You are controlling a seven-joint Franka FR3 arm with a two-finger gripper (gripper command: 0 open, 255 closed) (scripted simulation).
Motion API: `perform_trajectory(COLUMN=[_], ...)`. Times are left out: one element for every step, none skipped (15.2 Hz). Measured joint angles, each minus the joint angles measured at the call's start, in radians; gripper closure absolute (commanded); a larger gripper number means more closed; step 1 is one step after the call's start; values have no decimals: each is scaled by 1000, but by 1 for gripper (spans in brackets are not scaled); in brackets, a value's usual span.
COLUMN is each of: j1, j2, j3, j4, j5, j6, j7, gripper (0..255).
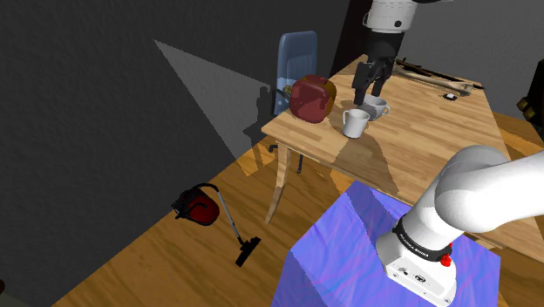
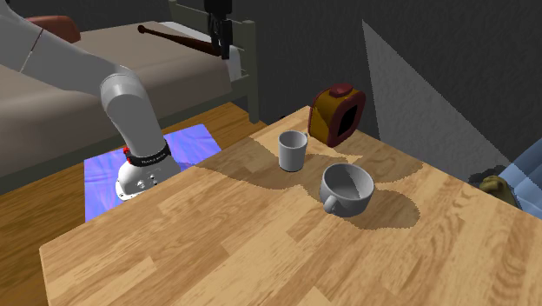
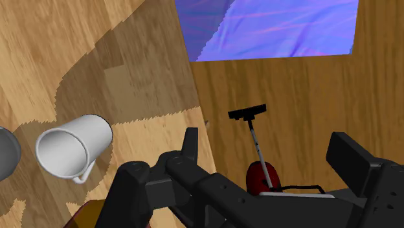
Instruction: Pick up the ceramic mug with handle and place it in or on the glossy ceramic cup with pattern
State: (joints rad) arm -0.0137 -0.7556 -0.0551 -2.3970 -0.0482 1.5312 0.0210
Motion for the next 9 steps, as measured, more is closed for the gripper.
perform_trajectory(j1=[0,-3,-8,-13,-21,-28,-36,-41,-47], j2=[0,7,20,32,44,57,76,94,108], j3=[0,-7,-19,-31,-48,-64,-84,-96,-110], j4=[0,-4,-15,-29,-36,-45,-47,-52,-61], j5=[0,-6,-16,-27,-41,-55,-71,-80,-92], j6=[0,11,34,61,82,106,128,151,176], j7=[0,-7,-19,-32,-48,-65,-85,-97,-111], gripper=[0,0,0,0,0,0,0,0,0])
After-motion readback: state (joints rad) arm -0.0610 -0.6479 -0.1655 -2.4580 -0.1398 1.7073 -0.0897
